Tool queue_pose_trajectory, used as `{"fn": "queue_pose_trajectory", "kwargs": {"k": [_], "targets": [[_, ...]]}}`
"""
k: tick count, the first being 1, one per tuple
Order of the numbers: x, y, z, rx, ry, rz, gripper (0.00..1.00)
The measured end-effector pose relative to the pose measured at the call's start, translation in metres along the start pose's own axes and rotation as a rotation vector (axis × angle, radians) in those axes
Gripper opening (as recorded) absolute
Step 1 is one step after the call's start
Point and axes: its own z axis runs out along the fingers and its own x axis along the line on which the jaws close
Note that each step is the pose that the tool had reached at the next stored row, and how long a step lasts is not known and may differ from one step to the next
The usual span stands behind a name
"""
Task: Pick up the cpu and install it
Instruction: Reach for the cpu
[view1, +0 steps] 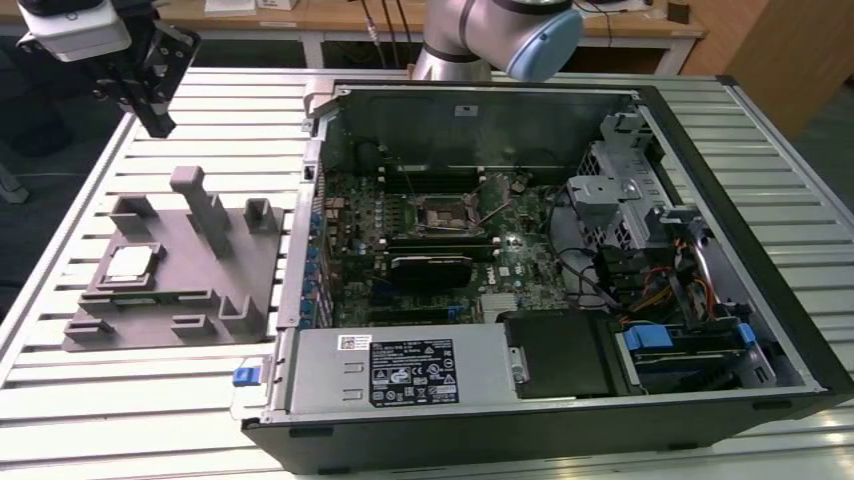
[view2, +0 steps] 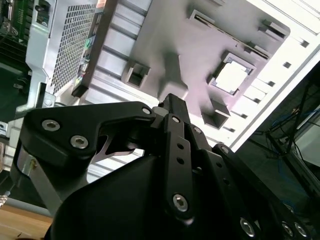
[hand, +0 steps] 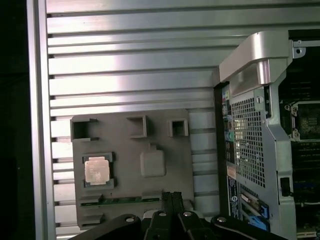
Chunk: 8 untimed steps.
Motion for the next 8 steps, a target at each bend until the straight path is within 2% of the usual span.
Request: {"fn": "queue_pose_trajectory", "kwargs": {"k": [8], "targets": [[0.0168, -0.0013, 0.0001, -0.0001, -0.0001, 0.0, 0.11]]}}
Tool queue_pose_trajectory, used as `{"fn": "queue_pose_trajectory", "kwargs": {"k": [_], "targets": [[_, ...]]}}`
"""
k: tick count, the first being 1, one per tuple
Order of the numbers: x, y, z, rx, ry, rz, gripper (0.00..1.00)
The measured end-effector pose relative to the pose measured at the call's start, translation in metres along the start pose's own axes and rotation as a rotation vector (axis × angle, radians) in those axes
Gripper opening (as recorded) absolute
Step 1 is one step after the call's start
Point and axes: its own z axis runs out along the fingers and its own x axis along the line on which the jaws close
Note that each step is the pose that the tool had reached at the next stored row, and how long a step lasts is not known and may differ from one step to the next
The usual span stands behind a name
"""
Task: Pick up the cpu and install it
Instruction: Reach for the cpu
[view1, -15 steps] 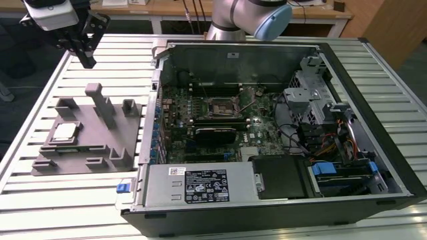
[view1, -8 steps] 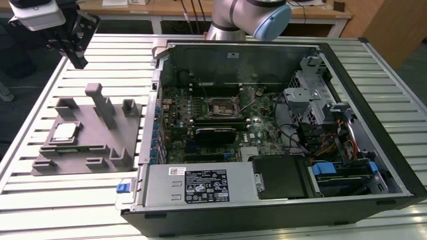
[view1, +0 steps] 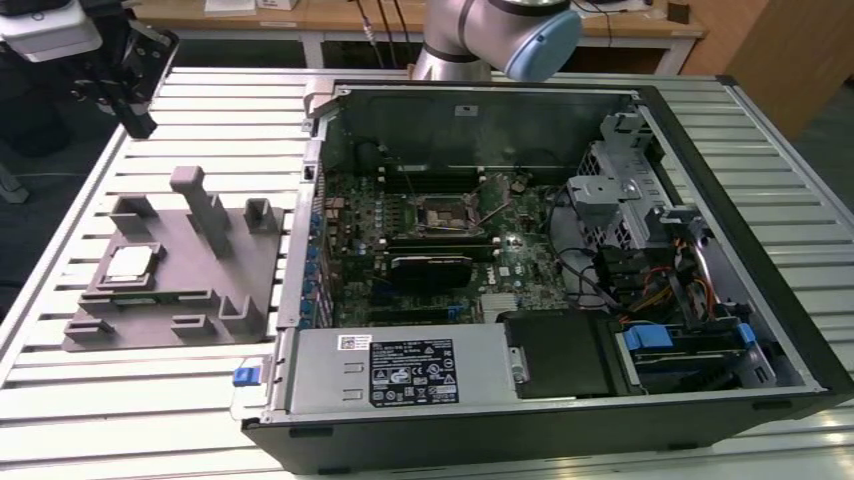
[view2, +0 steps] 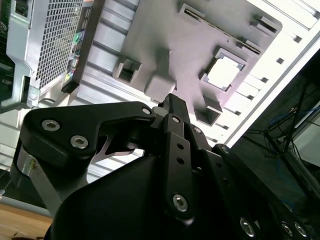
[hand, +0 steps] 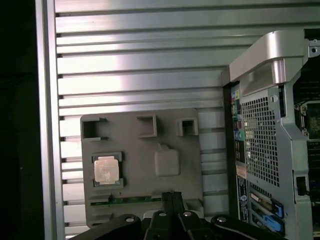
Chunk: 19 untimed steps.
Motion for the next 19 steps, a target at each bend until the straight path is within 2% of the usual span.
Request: {"fn": "queue_pose_trajectory", "kwargs": {"k": [19], "targets": [[0.0402, -0.0031, 0.0003, 0.0, 0.0, 0.0, 0.11]]}}
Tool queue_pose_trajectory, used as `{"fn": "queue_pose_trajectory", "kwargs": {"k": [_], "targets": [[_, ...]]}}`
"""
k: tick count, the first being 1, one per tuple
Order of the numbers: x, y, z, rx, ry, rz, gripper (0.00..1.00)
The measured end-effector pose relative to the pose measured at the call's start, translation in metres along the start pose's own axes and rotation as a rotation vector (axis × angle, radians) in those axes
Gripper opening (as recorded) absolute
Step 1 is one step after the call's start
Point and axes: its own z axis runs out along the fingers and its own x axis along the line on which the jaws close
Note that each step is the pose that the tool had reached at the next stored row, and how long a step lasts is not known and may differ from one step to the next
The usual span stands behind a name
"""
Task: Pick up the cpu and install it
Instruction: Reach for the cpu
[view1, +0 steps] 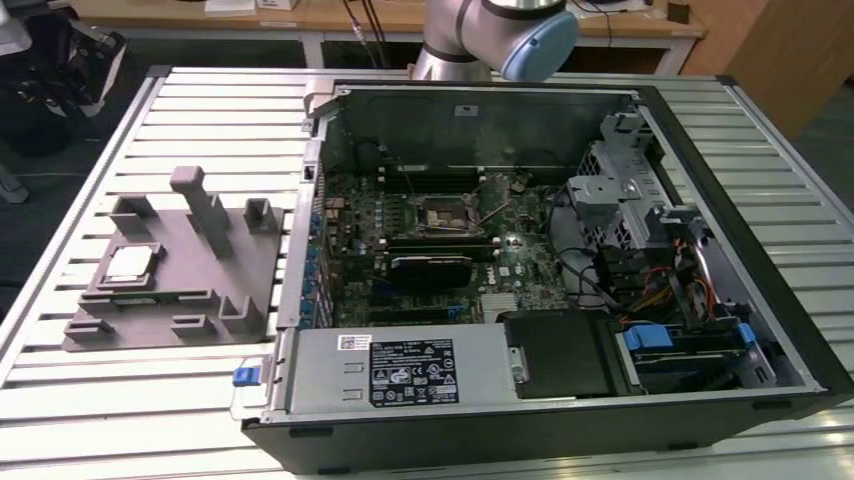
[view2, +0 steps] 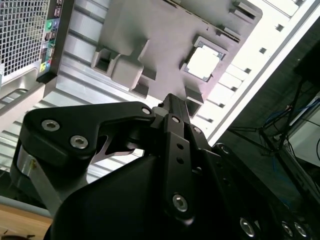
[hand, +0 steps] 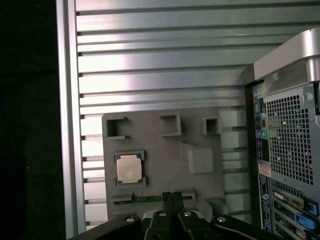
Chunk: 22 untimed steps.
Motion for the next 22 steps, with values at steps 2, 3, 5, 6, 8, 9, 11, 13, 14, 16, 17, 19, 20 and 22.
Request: {"fn": "queue_pose_trajectory", "kwargs": {"k": [2, 3, 5, 6, 8, 9, 11, 13, 14, 16, 17, 19, 20, 22], "targets": [[0.0042, -0.0003, 0.0, 0.0, 0.0, 0.0, 0.11], [0.0061, -0.0004, 0.0001, 0.0001, 0.0001, 0.0, 0.11], [0.0099, -0.0007, 0.0001, 0.0001, 0.0001, 0.0, 0.11], [0.0124, -0.0009, 0.0001, 0.0, 0.0001, 0.0, 0.11], [0.0176, -0.0013, 0.0002, 0.0, 0.0001, 0.0, 0.11], [0.02, -0.0015, 0.0002, 0.0, 0.0001, 0.0, 0.11], [0.0243, -0.0018, 0.0004, 0.0, 0.0, 0.0, 0.11], [0.0289, -0.002, 0.0006, 0.0001, 0.0001, 0.0, 0.11], [0.0316, -0.0022, 0.0008, 0.0, 0.0001, 0.0, 0.11], [0.0364, -0.0024, 0.0012, 0.0, 0.0, 0.0, 0.11], [0.0384, -0.0024, 0.0013, 0.0001, 0.0001, 0.0, 0.11], [0.0413, -0.0026, 0.0016, 0.0, 0.0, 0.0, 0.11], [0.0424, -0.0027, 0.0016, 0.0001, 0.0001, 0.0, 0.11], [0.0441, -0.0029, 0.0018, 0.0001, 0.0001, 0.0, 0.11]]}}
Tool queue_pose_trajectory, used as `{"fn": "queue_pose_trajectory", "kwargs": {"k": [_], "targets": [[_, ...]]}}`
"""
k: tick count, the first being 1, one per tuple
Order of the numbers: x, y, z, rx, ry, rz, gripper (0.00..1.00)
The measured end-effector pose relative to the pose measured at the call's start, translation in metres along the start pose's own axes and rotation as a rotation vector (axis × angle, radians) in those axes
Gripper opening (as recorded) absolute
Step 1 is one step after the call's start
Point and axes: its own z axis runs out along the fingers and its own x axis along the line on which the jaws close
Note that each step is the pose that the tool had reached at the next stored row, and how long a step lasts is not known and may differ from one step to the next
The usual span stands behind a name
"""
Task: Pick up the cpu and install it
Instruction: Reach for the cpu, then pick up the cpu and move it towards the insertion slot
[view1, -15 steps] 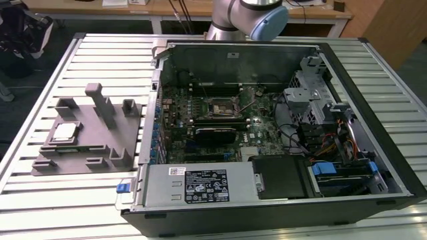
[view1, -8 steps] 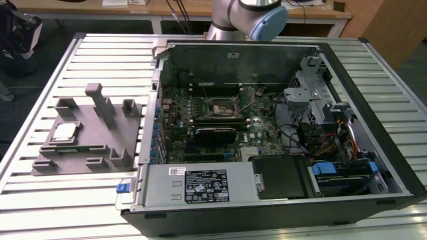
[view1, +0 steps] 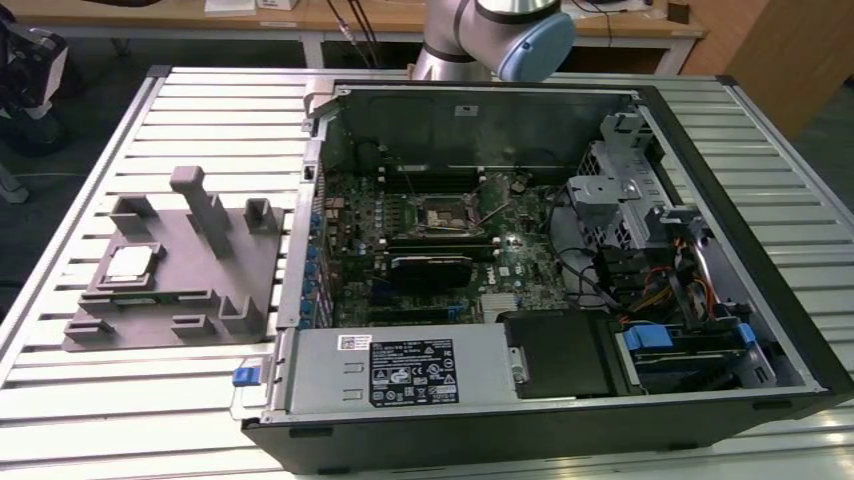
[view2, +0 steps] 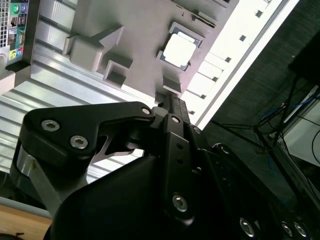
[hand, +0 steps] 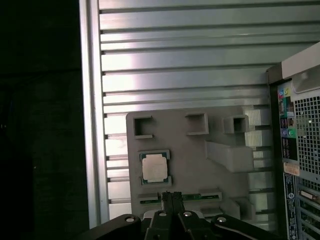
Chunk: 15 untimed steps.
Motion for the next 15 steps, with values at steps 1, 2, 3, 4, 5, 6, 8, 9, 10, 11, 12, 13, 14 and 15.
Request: {"fn": "queue_pose_trajectory", "kwargs": {"k": [1, 2, 3, 4, 5, 6, 8, 9, 10, 11, 12, 13, 14, 15], "targets": [[0.0008, -0.0001, 0.0001, -0.0001, 0.0, 0.0, 0.11], [0.0014, -0.0001, 0.0003, -0.0001, -0.0001, 0.0, 0.11], [0.002, -0.0002, 0.0004, -0.0001, -0.0001, 0.0, 0.11], [0.0024, -0.0002, 0.0005, -0.0001, -0.0001, 0.0, 0.11], [0.0025, -0.0002, 0.0006, -0.0001, -0.0001, 0.0, 0.11], [0.0026, -0.0002, 0.0006, -0.0001, -0.0001, 0.0, 0.11], [0.0028, -0.0002, 0.0011, -0.0001, 0.0, 0.0, 0.11], [0.0028, -0.0003, 0.0015, -0.0001, 0.0, 0.0, 0.11], [0.0028, -0.0003, 0.002, -0.0001, -0.0001, 0.0, 0.11], [0.0029, -0.0004, 0.0026, -0.0001, 0.0, 0.0, 0.11], [0.0029, -0.0004, 0.0032, -0.0001, 0.0, 0.0, 0.11], [0.0029, -0.0004, 0.0037, -0.0001, 0.0, 0.0, 0.11], [0.0029, -0.0005, 0.0045, -0.0001, 0.0, 0.0, 0.11], [0.0029, -0.0006, 0.0055, -0.0001, -0.0001, 0.0, 0.11]]}}
